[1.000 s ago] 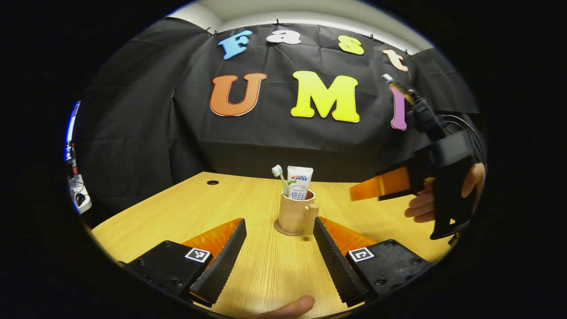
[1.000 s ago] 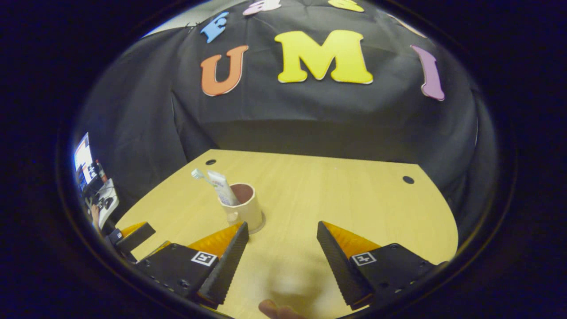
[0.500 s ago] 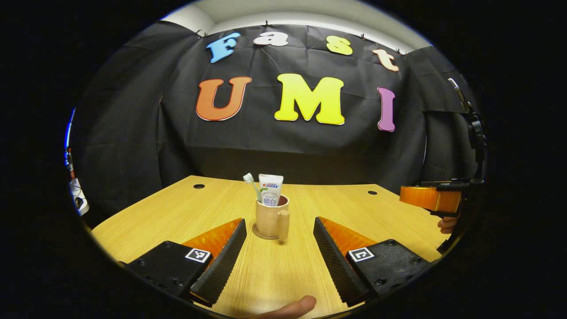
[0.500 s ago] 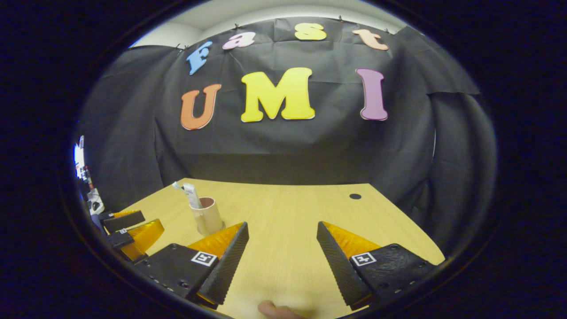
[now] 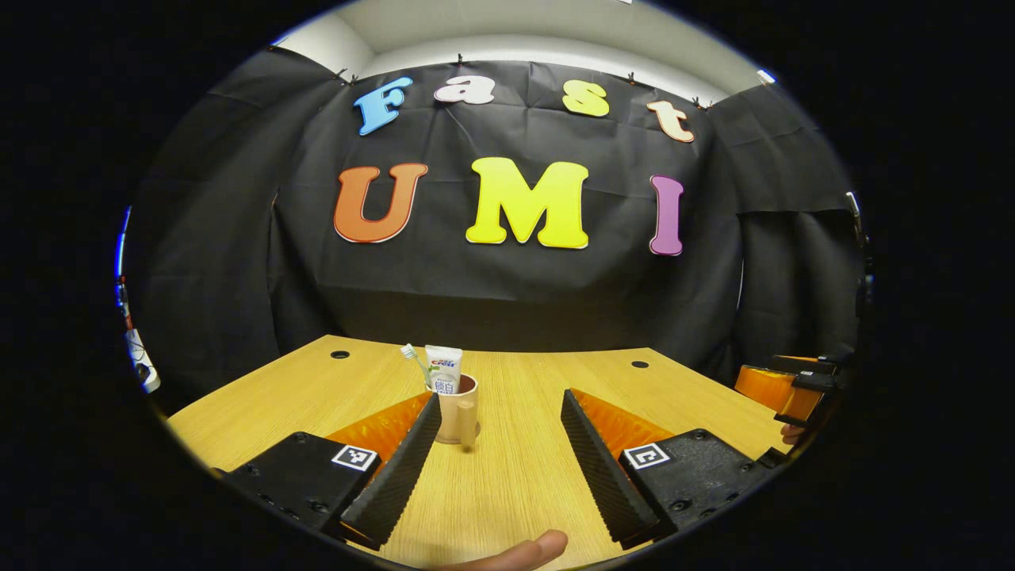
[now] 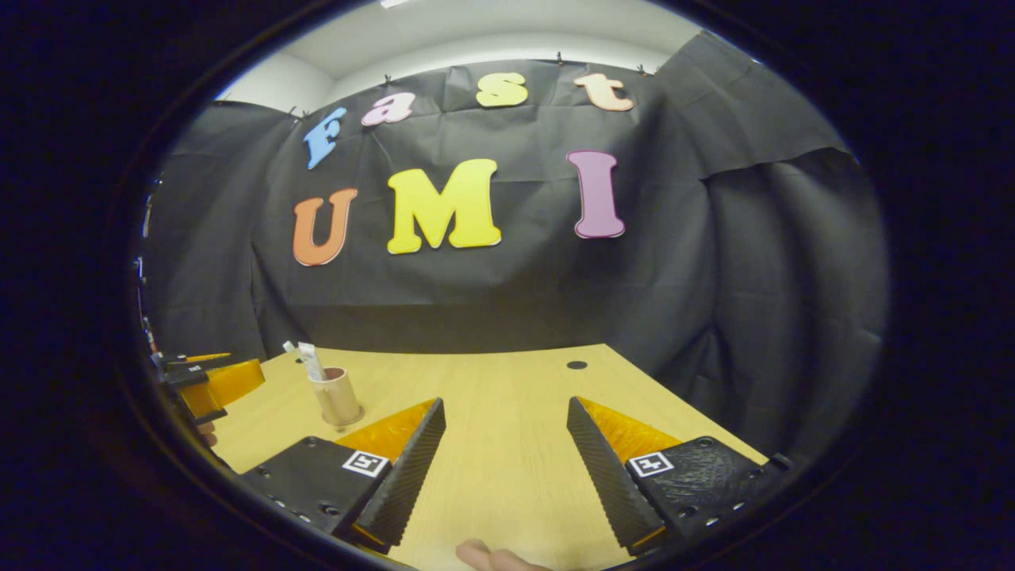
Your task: Put the toothbrush and toothpaste on the desktop into the cup, then pick up the cup and place it on the coaster on the desktop.
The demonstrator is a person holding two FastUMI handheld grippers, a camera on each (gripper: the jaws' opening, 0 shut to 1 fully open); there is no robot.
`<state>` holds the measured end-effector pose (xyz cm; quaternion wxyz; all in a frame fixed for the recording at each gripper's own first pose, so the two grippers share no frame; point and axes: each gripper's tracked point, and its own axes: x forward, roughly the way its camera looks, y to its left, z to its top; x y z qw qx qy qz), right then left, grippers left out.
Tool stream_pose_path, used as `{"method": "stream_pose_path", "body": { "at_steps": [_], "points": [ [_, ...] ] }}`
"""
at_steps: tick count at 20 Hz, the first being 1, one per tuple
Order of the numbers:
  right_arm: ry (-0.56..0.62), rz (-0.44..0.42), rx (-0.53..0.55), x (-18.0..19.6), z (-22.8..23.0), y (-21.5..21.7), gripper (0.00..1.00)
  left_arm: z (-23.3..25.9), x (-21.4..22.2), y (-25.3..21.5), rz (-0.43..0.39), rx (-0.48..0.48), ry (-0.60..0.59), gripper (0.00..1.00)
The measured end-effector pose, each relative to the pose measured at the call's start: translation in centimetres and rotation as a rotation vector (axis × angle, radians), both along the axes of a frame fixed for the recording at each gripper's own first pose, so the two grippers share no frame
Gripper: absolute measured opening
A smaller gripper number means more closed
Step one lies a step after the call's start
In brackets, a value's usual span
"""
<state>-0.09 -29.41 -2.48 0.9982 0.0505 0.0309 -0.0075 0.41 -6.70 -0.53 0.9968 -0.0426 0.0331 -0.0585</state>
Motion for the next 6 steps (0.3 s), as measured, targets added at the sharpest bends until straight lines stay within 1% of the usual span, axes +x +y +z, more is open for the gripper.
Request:
{"method": "stream_pose_path", "body": {
  "at_steps": [6],
  "points": [
    [0.004, 0.026, -0.018, -0.97, -0.74, 0.62, 0.94, -0.27, -0.57, -0.69, 0.002, 0.002, 0.001, 0.97]
  ]
}}
